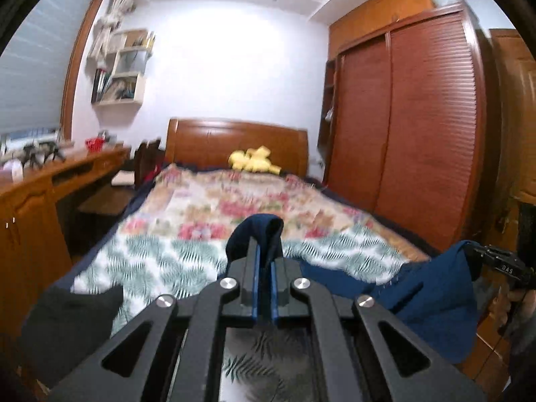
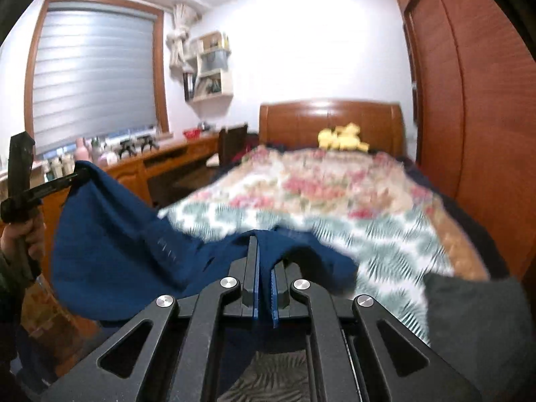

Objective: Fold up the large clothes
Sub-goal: 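Lift the hem with both tools and fold it over toward the collar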

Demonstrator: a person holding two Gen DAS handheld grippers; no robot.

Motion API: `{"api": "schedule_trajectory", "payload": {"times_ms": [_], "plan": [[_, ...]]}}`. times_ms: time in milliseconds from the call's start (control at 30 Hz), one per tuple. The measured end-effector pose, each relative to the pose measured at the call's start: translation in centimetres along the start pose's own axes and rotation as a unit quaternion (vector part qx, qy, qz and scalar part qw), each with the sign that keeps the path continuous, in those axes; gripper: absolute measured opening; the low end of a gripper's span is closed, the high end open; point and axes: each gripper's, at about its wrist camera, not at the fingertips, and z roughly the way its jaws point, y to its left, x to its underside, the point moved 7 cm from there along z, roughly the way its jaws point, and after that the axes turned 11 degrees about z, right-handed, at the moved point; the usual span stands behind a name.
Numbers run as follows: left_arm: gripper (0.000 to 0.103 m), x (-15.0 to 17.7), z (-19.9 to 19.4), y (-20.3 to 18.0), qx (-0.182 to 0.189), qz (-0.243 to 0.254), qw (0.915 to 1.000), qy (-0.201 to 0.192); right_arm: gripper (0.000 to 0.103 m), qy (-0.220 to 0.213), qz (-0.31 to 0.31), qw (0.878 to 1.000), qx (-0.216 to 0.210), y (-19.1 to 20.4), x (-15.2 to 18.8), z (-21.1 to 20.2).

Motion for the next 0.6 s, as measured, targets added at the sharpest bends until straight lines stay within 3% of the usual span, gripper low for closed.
{"api": "schedule_trajectory", "payload": {"times_ms": [200, 367, 500, 600], "plan": [[0.002, -6.7, -5.3, -2.3, 0.007, 0.025, 0.9980, -0.057, 0.002, -0.051, -0.032, 0.998, 0.006, 1.4, -5.2, -6.2], [0.002, -9.5, -9.6, -3.9, 0.013, 0.043, 0.9953, -0.086, 0.002, -0.084, -0.034, 0.996, 0.013, 0.8, -7.2, -11.3], [0.002, -9.0, -9.0, -4.0, 0.025, 0.047, 0.9964, -0.065, 0.002, -0.069, -0.036, 0.997, 0.031, -0.7, -6.3, -11.7], [0.002, -6.7, -5.7, -3.7, 0.021, 0.044, 0.9983, -0.033, 0.002, -0.040, -0.027, 0.998, 0.045, -2.4, -4.8, -9.5]]}}
